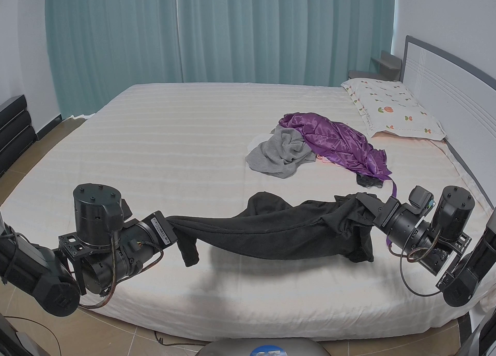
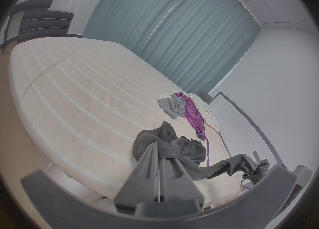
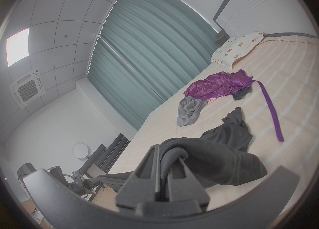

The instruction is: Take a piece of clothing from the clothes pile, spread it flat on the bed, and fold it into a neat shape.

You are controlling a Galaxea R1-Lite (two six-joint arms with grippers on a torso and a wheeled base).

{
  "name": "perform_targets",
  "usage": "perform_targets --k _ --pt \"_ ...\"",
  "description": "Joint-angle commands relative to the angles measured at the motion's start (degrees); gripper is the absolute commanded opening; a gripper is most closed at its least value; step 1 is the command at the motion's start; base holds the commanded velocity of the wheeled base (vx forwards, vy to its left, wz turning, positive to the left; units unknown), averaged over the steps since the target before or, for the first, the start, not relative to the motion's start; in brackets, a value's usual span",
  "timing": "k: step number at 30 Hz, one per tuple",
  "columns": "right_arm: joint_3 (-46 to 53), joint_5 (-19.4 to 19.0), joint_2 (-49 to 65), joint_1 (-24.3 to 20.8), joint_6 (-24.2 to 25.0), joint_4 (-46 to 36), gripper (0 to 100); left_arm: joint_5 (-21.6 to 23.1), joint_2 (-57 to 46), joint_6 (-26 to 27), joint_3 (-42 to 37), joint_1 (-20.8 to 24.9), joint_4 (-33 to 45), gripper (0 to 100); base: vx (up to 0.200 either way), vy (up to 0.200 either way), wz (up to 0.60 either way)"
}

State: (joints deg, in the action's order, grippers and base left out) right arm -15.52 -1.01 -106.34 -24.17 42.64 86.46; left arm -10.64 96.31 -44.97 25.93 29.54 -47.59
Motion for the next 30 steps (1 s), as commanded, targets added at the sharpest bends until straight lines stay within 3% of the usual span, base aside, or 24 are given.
perform_targets --k 1,30 --pt "0.0 0.0 0.0 0.1 0.0 0.0 0 -0.1 -0.2 0.0 0.0 0.0 0.0 0 0.0 0.2 0.0" --pt "0.1 0.0 -0.1 0.1 0.1 2.8 0 -0.2 -1.1 0.1 0.0 -0.3 0.0 0 0.0 0.2 0.0"
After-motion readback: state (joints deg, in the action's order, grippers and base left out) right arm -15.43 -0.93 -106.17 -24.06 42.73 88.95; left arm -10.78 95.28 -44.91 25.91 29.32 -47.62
